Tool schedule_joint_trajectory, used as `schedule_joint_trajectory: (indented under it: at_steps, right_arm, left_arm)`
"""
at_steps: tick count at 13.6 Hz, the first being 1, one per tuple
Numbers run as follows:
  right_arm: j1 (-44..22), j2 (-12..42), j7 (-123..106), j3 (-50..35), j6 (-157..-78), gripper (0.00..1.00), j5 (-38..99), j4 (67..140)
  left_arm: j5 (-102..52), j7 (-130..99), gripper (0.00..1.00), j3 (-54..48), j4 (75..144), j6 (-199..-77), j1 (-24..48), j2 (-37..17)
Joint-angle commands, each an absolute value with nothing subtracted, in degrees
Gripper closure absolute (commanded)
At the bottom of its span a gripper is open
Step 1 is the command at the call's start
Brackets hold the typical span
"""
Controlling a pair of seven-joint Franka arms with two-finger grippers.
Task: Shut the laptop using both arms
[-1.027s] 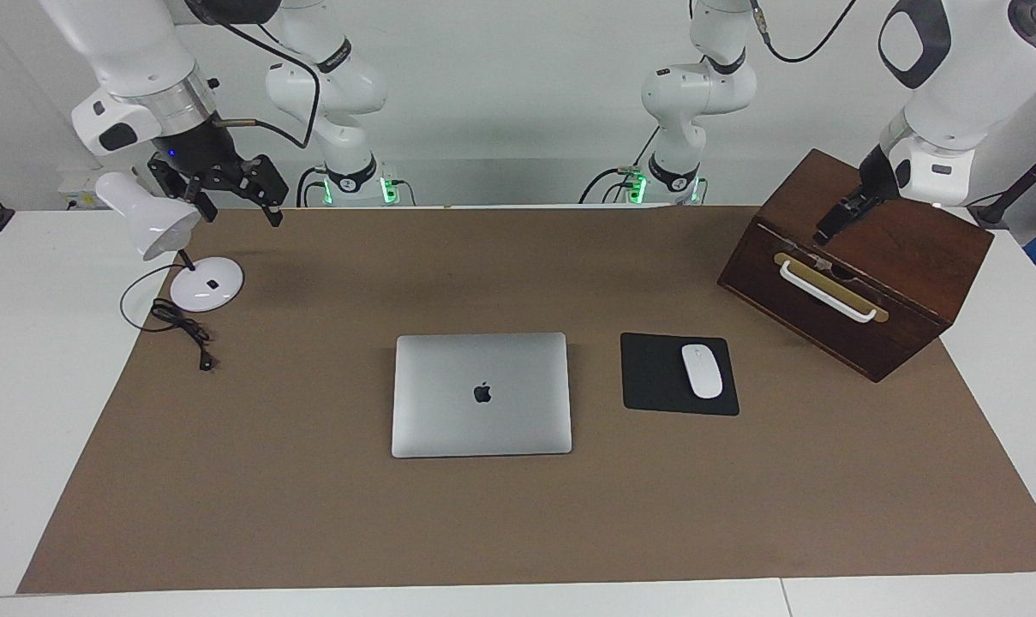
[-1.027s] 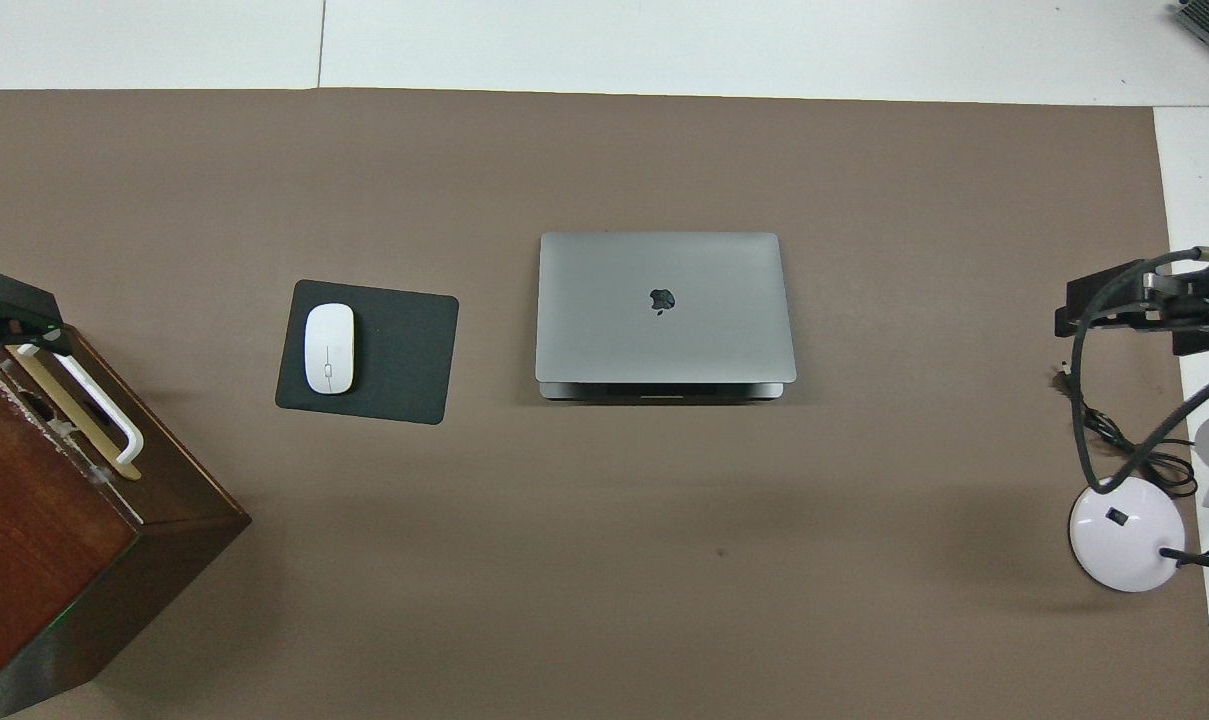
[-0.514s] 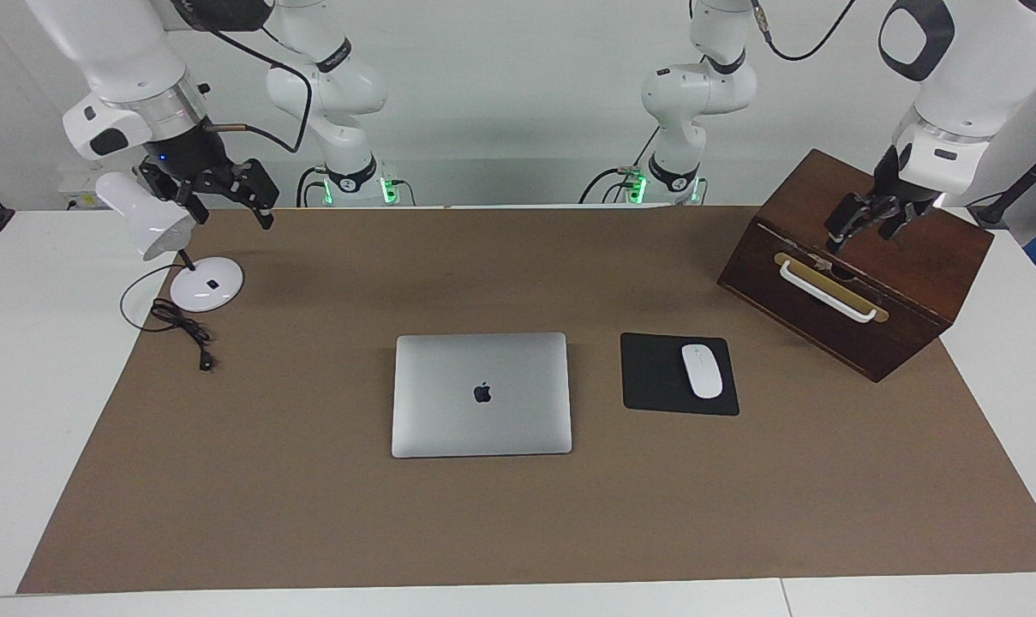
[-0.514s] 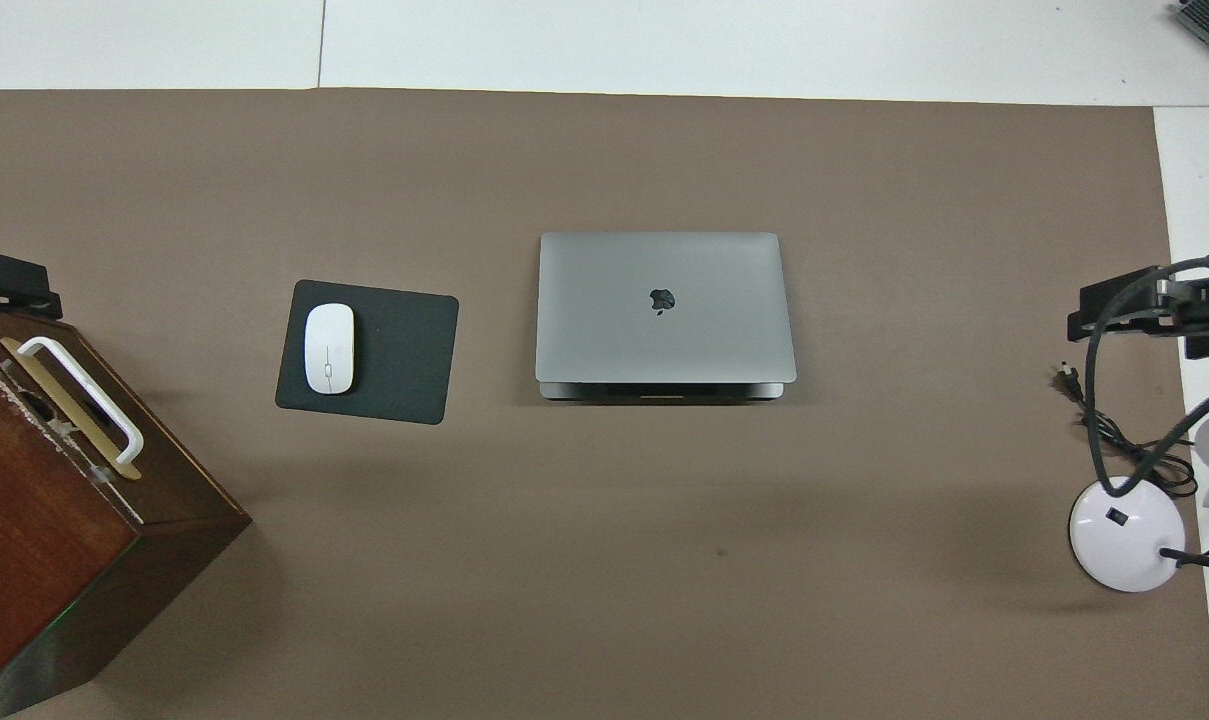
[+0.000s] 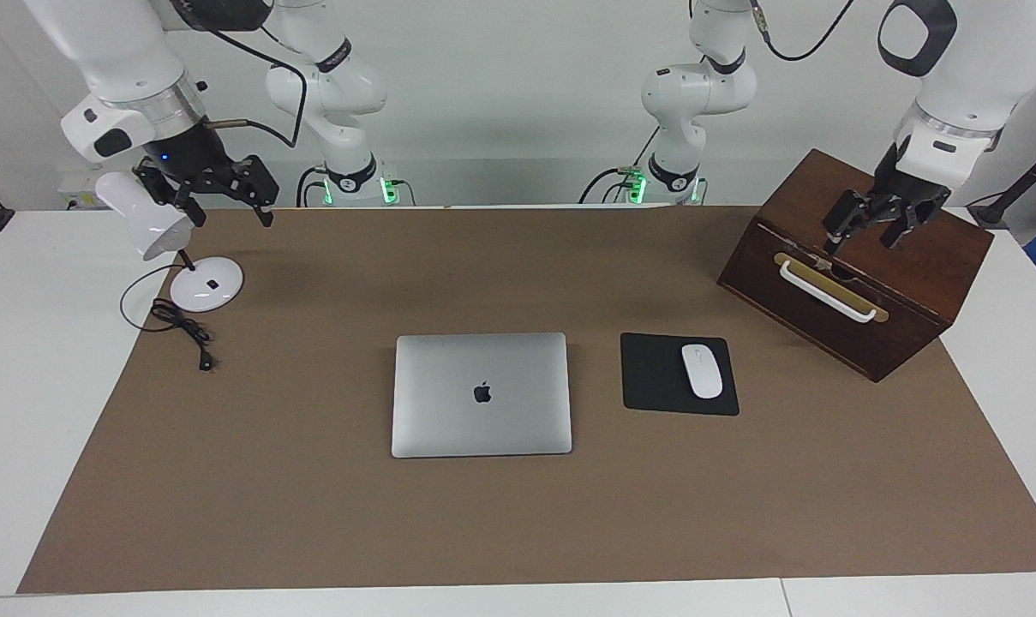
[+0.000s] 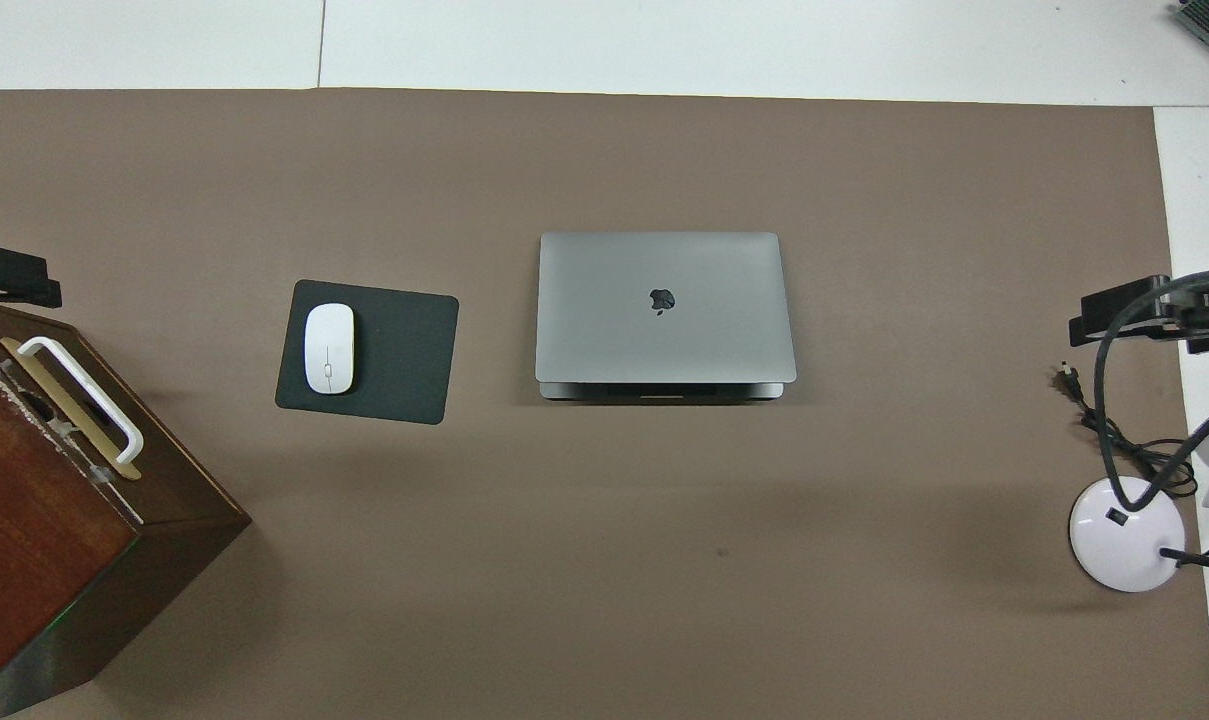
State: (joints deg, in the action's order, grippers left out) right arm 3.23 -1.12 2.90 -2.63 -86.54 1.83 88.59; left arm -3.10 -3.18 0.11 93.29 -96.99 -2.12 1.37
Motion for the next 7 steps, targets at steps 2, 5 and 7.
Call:
schedule_joint_trajectory:
  at_steps: [2, 5, 7]
  right_arm:
    - [3.87, -2.72, 1.93, -3.25, -88.15, 0.0, 2.11, 90.79]
    - [3.69, -2.81, 2.2, -3.25, -88.24, 0.0, 1.41, 90.88]
    - [3.87, -2.81, 2.2, -3.25, -88.24, 0.0, 1.41, 90.88]
  left_arm:
    - [-4.66, -2.55, 0.0, 0.7, 88.77, -93.87, -1.93, 0.09]
    - [-4.48, -2.55, 0.0, 0.79, 88.51, -92.81, -1.76, 0.0]
    - [-4.04, -2.64, 0.0, 0.97, 89.2, -93.59, -1.76, 0.7]
